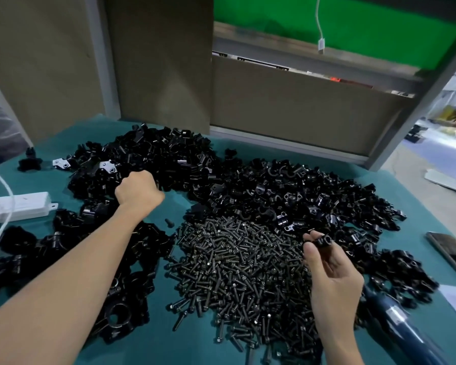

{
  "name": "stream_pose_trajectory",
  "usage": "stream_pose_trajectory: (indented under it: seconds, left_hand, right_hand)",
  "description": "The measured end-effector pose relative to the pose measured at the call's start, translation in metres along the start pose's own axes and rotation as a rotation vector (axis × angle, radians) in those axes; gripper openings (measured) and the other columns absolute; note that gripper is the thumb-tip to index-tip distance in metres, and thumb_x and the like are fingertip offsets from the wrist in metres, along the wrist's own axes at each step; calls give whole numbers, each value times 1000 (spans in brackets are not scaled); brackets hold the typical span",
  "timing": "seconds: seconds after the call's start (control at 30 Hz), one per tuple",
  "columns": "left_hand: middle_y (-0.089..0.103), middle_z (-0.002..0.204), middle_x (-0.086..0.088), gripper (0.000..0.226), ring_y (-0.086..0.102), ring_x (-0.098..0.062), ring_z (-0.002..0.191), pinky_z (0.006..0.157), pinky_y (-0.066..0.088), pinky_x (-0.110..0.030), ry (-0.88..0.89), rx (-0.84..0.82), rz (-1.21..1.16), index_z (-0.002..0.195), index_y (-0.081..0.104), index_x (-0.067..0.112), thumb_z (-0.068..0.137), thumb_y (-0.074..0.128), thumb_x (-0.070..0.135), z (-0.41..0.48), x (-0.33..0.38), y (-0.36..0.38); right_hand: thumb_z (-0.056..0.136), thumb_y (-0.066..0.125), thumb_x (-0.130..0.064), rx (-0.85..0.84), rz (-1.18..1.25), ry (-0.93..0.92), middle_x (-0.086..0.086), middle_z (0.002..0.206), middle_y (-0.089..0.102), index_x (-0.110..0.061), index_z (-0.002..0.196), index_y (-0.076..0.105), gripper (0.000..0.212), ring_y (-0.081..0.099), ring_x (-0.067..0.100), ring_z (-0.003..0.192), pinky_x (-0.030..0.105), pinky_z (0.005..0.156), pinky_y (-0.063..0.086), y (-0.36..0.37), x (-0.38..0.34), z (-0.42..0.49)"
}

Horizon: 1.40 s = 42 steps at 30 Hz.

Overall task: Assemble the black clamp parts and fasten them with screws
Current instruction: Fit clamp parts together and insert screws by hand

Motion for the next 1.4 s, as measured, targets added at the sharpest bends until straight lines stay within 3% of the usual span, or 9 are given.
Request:
stream_pose_trajectory:
  seconds: [0.1, 0.3, 0.43, 0.57, 0.67, 0.8, 1.0, 1.17, 1.4]
  left_hand:
    - [67, 72, -13, 31, 61, -23, 55, 51, 47, -28, -111, -103, -382, 74, 67, 0, 87, 76, 27, -9, -6, 1]
    - [74, 89, -26, 15, 73, -18, 59, 52, 58, -23, -181, -637, -1428, 103, 64, -11, 88, 64, -8, -89, 47, 20]
    - [73, 83, -19, 36, 69, -18, 65, 58, 58, -24, -97, -941, -1731, 110, 68, 11, 79, 59, -5, -152, 85, 23]
    - [74, 91, -17, 37, 63, -14, 66, 58, 56, -21, -116, -1140, -1926, 111, 76, 4, 83, 52, -1, -195, 108, 41]
    - [73, 102, -20, 41, 68, -16, 72, 62, 59, -22, -148, -1145, -2004, 117, 73, 2, 81, 54, -5, -209, 113, 53]
    - [71, 105, -17, 42, 71, -17, 79, 70, 60, -23, -114, -1112, -2025, 118, 72, 3, 79, 60, -7, -217, 112, 63]
    - [69, 105, -12, 44, 71, -16, 78, 68, 59, -22, -83, -990, -1974, 124, 63, 0, 80, 65, 1, -216, 111, 70]
    - [74, 103, -5, 29, 72, -15, 93, 78, 58, -27, 59, -867, -1890, 111, 69, 11, 82, 68, 16, -211, 110, 65]
    - [73, 118, -10, 58, 70, -21, 111, 87, 57, -27, 28, -732, -1876, 128, 64, 9, 74, 78, 26, -201, 99, 62]
  right_hand:
    - [84, 65, -34, 2, -13, -12, -14, 100, 75, -29, 107, 71, 24, 70, 5, 91, 16, 81, 55, 0, -3, 0]
    - [85, 65, -35, 1, -20, -37, -14, 100, 74, -31, 108, 70, 23, 69, 2, 89, 14, 79, 54, 0, -7, -2]
    - [87, 62, -37, -21, -59, -49, -18, 100, 73, -36, 110, 68, 23, 70, 6, 89, 16, 78, 55, 1, -5, -2]
    - [88, 59, -42, -66, -113, -72, -20, 100, 72, -39, 113, 64, 25, 70, 8, 86, 18, 77, 56, 8, -8, -3]
    - [96, 52, -45, -149, -182, -102, -18, 92, 70, -39, 113, 64, 22, 68, 10, 80, 18, 70, 53, 18, -11, -5]
    - [100, 42, -47, -247, -270, -166, -12, 80, 65, -7, 124, 64, 51, 64, 7, 73, 14, 71, 46, 36, -19, -10]
    - [96, 58, -35, -309, -227, -220, -17, 124, 64, -33, 128, 57, 32, 62, 4, 116, 30, 100, 50, 61, -45, -8]
    - [91, 64, -34, -393, -317, -263, -13, 105, 66, -28, 123, 66, 32, 64, 6, 95, 25, 81, 51, 80, -58, -1]
    - [100, 55, -27, -511, -252, -162, -15, 100, 57, -29, 137, 57, 38, 56, 8, 87, 15, 76, 41, 94, -42, -10]
Point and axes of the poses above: each hand's wrist, its own z-axis towards the middle knuckle, its own y-axis out of the palm, x = y × z, the point moved 10 cm from there along z, towards the middle knuckle
